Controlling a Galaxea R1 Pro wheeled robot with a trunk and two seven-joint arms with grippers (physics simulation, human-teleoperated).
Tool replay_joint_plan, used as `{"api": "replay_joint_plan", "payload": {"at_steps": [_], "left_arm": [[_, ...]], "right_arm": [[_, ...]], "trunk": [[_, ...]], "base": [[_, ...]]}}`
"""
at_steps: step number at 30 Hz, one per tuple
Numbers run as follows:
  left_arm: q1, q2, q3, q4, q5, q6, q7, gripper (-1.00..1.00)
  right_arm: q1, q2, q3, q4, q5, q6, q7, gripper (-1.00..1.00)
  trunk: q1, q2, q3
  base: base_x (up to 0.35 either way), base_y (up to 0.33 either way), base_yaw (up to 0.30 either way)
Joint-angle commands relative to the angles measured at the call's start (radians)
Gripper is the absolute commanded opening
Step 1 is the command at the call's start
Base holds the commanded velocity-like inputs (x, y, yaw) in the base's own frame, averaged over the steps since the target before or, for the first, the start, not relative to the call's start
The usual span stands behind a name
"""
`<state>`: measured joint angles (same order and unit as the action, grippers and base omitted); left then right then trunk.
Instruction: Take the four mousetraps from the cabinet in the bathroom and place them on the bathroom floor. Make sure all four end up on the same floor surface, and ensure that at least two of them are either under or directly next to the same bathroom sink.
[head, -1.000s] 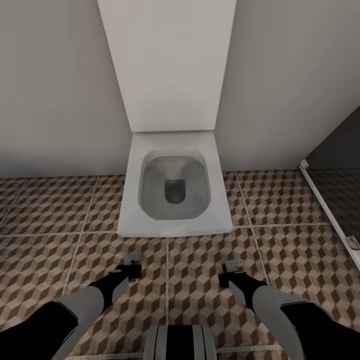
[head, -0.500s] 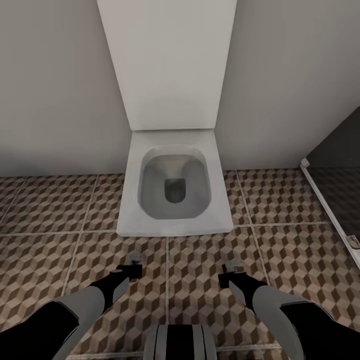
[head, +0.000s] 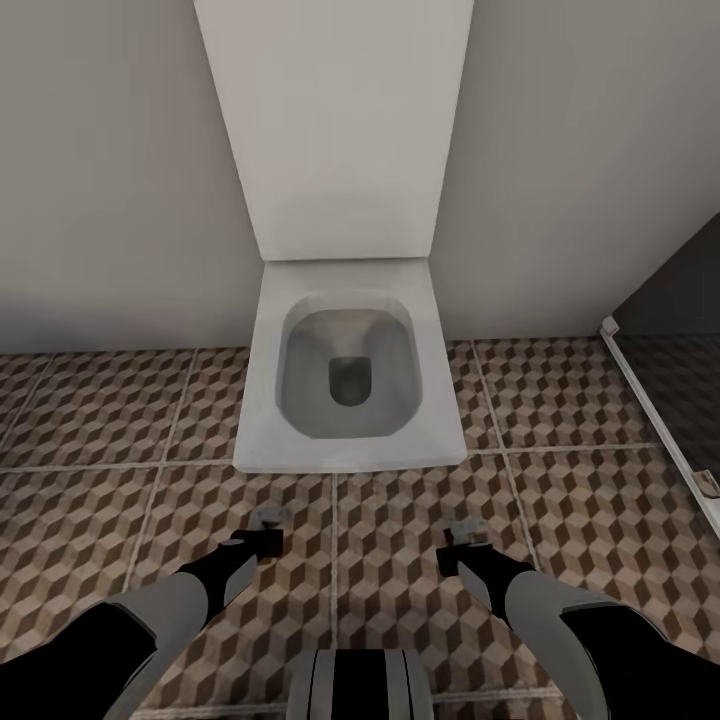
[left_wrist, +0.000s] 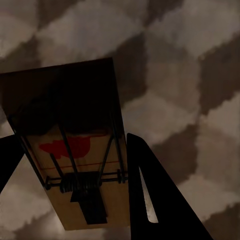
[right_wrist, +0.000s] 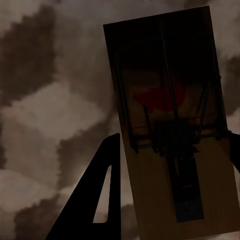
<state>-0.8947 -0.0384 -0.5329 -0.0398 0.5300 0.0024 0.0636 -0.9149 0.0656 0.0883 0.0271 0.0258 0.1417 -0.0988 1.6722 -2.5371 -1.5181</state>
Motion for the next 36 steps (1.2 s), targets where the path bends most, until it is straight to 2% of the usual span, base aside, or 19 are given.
{"api": "replay_joint_plan", "payload": {"at_steps": [1, 9, 11, 14, 18, 36], "left_arm": [[-0.001, 0.0, -0.009, 0.0, 0.005, 0.001, 0.004, -1.0], [-0.001, 0.006, -0.01, 0.007, 0.004, 0.001, 0.004, -1.0], [-0.001, 0.015, -0.01, 0.009, 0.005, 0.002, 0.004, -1.0], [0.0, 0.047, -0.011, 0.013, 0.009, 0.003, 0.003, -1.0], [-0.001, 0.069, -0.011, 0.014, 0.011, 0.002, 0.003, -1.0], [0.0, 0.075, -0.012, 0.014, 0.009, 0.001, -0.004, -1.0]], "right_arm": [[-0.001, 0.0, 0.008, 0.001, 0.0, 0.003, -0.001, -1.0], [-0.001, 0.0, 0.008, 0.002, 0.0, 0.003, -0.001, -1.0], [-0.001, 0.0, 0.008, 0.002, 0.0, 0.002, -0.001, -1.0], [-0.001, 0.0, 0.008, 0.001, 0.0, 0.002, -0.001, -1.0], [-0.001, 0.0, 0.008, 0.002, 0.0, 0.001, -0.001, -1.0], [-0.001, -0.003, 0.008, 0.001, 0.0, -0.002, -0.001, -1.0]], "trunk": [[0.0, 0.0, -0.001], [0.0, 0.0, -0.001], [0.0, 0.0, -0.001], [0.0, 0.0, -0.001], [0.0, 0.0, -0.001], [0.0, 0.0, -0.001]], "base": [[0.0, 0.0, 0.0], [0.0, 0.0, 0.0], [0.0, 0.0, 0.0], [0.0, 0.0, 0.0], [0.0, 0.0, 0.0], [0.005, 0.001, 0.0]]}}
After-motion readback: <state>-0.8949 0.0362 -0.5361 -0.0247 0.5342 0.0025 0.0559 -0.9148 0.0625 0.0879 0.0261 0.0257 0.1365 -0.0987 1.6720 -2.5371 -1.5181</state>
